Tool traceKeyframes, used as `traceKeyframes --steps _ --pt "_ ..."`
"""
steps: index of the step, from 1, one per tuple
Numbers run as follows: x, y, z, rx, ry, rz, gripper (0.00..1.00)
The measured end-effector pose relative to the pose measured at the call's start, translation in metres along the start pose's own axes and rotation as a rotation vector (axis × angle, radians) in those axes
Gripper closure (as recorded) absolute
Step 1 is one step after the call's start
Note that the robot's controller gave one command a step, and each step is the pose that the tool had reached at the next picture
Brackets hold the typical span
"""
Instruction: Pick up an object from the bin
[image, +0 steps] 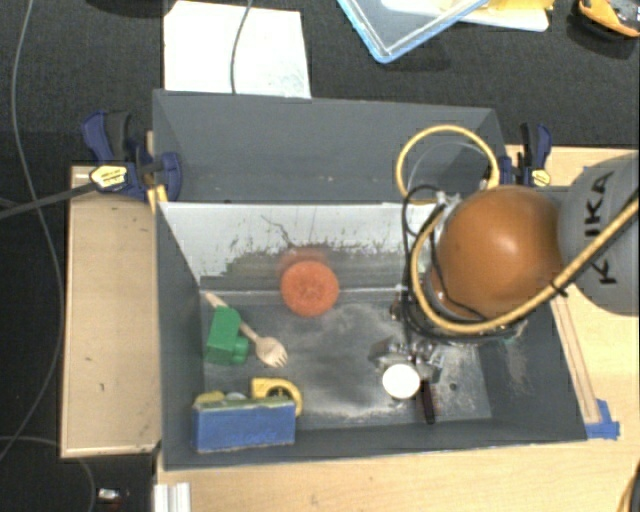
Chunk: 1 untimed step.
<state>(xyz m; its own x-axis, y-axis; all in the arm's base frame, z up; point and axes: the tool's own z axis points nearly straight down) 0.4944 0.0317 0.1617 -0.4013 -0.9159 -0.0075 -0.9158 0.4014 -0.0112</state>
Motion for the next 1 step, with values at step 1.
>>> traceKeyframes --steps 1 --pt "0.0002 0.002 -0.0211 -0.011 0.004 0.001 1.0"
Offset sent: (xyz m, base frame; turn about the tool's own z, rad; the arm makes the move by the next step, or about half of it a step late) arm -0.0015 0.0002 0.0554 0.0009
